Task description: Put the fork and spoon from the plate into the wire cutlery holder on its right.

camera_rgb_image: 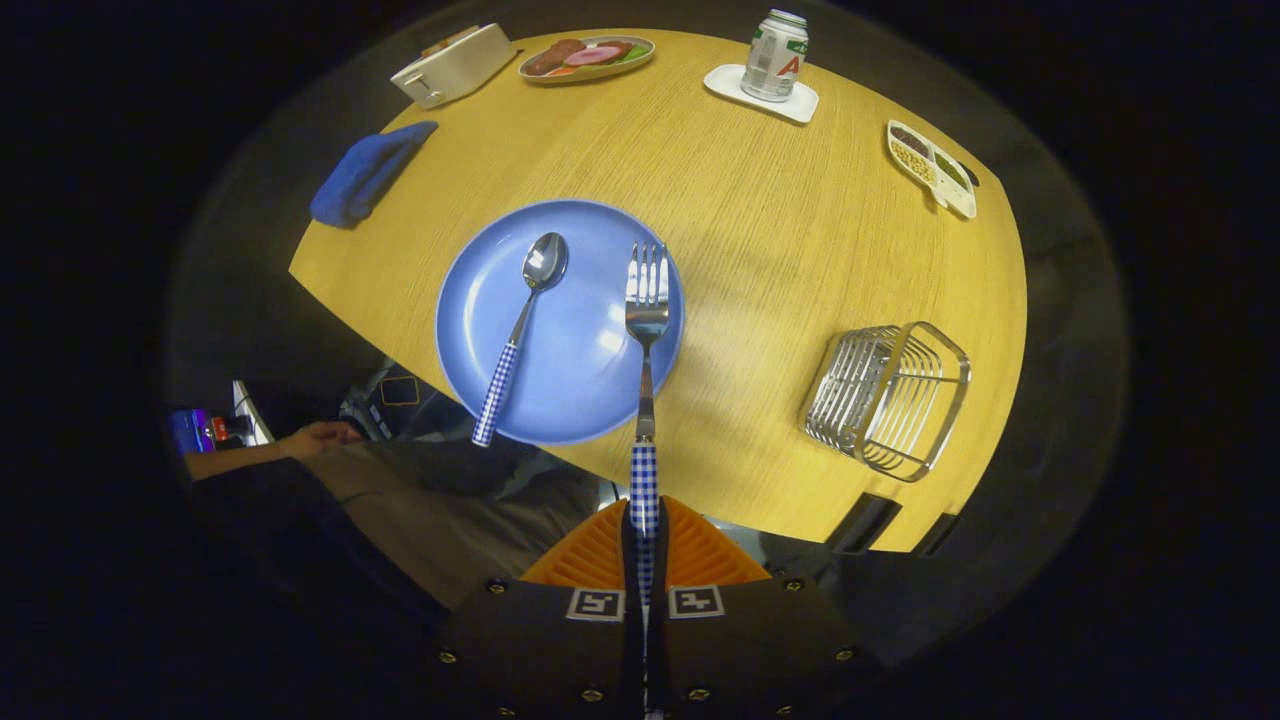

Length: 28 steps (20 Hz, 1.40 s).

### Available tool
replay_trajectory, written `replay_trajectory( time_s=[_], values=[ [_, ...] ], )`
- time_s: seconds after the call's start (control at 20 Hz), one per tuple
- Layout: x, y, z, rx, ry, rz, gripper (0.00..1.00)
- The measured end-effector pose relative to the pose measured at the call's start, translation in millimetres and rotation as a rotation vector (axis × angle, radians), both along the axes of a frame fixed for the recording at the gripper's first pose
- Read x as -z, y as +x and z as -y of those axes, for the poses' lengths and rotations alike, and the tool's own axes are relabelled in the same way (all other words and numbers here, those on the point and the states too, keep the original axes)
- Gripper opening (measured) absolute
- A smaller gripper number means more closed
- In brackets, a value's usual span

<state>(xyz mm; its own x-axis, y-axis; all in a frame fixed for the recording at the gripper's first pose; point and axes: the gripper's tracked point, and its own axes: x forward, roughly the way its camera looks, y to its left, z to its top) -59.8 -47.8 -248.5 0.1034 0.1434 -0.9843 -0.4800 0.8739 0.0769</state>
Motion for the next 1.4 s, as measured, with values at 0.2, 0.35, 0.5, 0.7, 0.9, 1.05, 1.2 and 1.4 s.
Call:
replay_trajectory(
  time_s=[0.2, 0.35, 0.5, 0.7, 0.9, 1.05, 1.2, 1.4],
  values=[
    [-24, -7, 41, 0.007, -0.029, -0.042, 0.02],
    [-35, -4, 78, 0.036, -0.066, -0.056, 0.02],
    [-41, -1, 99, 0.087, -0.050, -0.099, 0.02],
    [-38, -2, 139, 0.117, -0.107, -0.168, 0.02],
    [-35, 7, 155, 0.076, -0.155, -0.241, 0.02],
    [-31, 21, 156, 0.061, -0.188, -0.284, 0.02],
    [-26, 32, 153, 0.060, -0.190, -0.337, 0.02],
    [-20, 39, 155, 0.045, -0.220, -0.422, 0.02]
  ],
)
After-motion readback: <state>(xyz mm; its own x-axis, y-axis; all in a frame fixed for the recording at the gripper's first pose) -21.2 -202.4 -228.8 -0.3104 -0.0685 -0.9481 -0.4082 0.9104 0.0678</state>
